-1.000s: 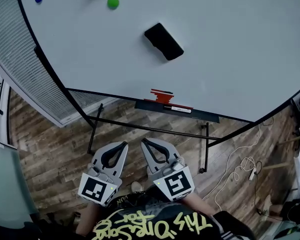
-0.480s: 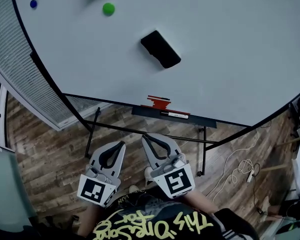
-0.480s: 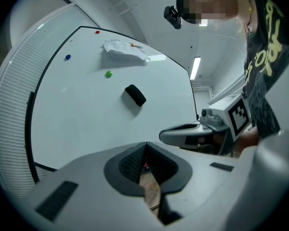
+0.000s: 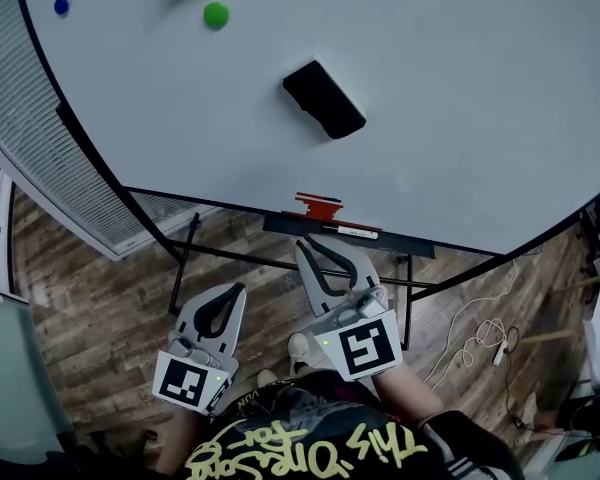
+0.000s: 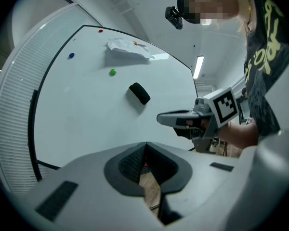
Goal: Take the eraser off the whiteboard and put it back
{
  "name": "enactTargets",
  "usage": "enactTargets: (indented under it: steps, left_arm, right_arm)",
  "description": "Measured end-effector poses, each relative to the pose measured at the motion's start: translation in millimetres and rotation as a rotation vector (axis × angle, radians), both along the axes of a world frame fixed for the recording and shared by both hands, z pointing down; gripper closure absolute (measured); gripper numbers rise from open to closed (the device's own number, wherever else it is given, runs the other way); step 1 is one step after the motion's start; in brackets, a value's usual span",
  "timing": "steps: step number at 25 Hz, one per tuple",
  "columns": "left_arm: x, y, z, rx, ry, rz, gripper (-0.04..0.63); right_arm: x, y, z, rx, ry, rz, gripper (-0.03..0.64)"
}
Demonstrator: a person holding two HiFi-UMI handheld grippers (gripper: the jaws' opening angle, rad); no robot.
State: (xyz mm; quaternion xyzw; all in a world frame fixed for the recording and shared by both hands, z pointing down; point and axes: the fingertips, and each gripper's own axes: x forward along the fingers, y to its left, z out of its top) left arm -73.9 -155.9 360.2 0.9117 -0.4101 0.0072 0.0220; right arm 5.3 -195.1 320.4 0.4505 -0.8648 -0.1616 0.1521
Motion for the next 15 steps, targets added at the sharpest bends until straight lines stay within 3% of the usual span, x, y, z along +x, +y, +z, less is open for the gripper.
enactTargets:
  steps: [7,12,13,15]
  left_arm:
    - [-8.3,-5.1,2.5,-0.001,-0.003,-0.036,0.588]
    - [-14.1,-9.3,2.3,-0.004,-0.002,-0.061,0.588]
    - [-14.7,-9.5,2.1,-0.004,-0.002,-0.065,0.588]
    - [-15.5,-9.8,1.7,-0.004,-0.001,-0.071,0.588]
  right_arm:
    - [9.2,-17.0,-25.3,0.067,0.036,0.022,0.597]
    - [11.8,-29.2,-40.5,0.107,0.054,0.022,0.535]
    - [12.3,-31.0,-46.0,0.122,0.023,0.028,0.532]
    - [11.7,-34.3,-64.0,0.167,-0.131,0.041,0.525]
